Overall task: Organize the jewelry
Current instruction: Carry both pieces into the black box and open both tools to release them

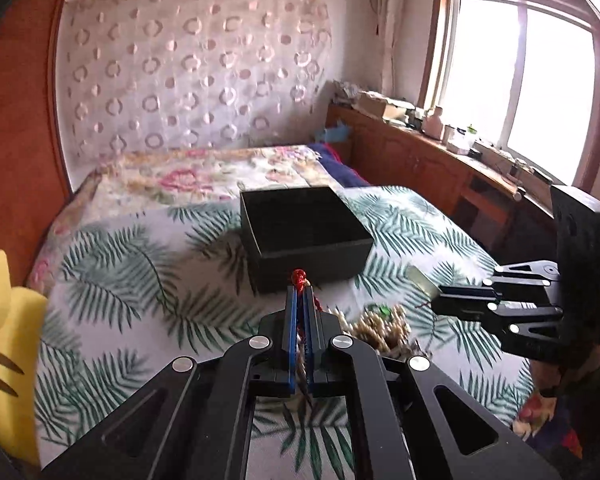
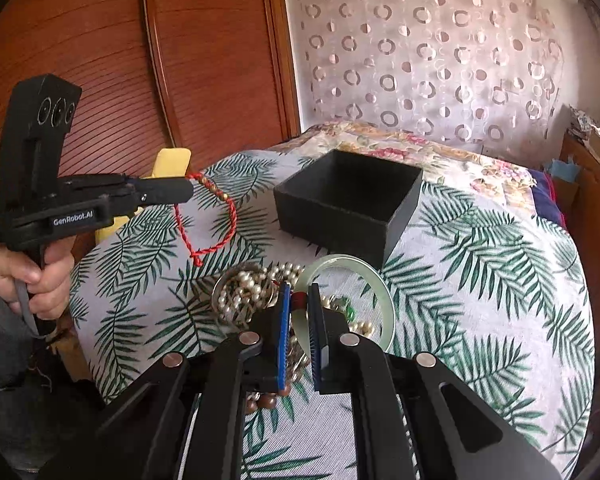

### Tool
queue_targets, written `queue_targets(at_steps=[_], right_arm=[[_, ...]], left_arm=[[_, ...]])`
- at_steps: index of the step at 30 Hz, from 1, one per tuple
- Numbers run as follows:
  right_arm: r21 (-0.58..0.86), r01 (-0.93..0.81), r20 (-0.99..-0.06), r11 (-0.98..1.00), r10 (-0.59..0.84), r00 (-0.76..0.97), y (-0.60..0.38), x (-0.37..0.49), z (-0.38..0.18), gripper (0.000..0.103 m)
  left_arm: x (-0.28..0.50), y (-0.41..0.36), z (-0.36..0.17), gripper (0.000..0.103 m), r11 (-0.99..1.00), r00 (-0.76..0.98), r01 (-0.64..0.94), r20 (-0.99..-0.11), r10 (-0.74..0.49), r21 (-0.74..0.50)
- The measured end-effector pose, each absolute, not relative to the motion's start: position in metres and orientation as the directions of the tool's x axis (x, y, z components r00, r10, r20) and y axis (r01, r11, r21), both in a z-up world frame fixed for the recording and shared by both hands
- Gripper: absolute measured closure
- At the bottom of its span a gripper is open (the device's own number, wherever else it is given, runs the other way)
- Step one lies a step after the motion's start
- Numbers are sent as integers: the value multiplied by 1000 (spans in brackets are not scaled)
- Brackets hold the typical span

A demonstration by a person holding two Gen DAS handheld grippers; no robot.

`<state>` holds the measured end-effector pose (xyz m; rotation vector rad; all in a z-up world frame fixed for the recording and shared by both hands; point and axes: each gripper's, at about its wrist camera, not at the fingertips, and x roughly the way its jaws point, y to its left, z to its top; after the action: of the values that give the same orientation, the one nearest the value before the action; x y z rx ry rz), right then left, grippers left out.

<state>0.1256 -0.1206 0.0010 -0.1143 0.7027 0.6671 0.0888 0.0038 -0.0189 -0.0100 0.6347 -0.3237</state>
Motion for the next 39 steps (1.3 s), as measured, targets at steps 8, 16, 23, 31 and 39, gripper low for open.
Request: queue_targets(at_steps=[8,16,23,31,39], right_arm=[[86,-613,-596,786,533,600,-120,160,23,93],[94,-611,-585,786,540,605,-124,208,32,93],[112,-627,-598,771,556,577,-120,241,25,93],[130,-650,-626,749,571,532,-107,263,5,93],[126,-676,-627,726,586,513,-88,270,3,93]], left_arm=[[125,-2,-8,101,953,776,292,-562,-288,-85],[184,-10,-4,101,954,779,288,-561,-281,-79],[226,-19,-22,101,958,751,277,-605,-263,-72],[243,-21,-32,84,970,748,243,-631,-206,-29],[233,-2,-17,37,988,802,152,-587,-116,11]])
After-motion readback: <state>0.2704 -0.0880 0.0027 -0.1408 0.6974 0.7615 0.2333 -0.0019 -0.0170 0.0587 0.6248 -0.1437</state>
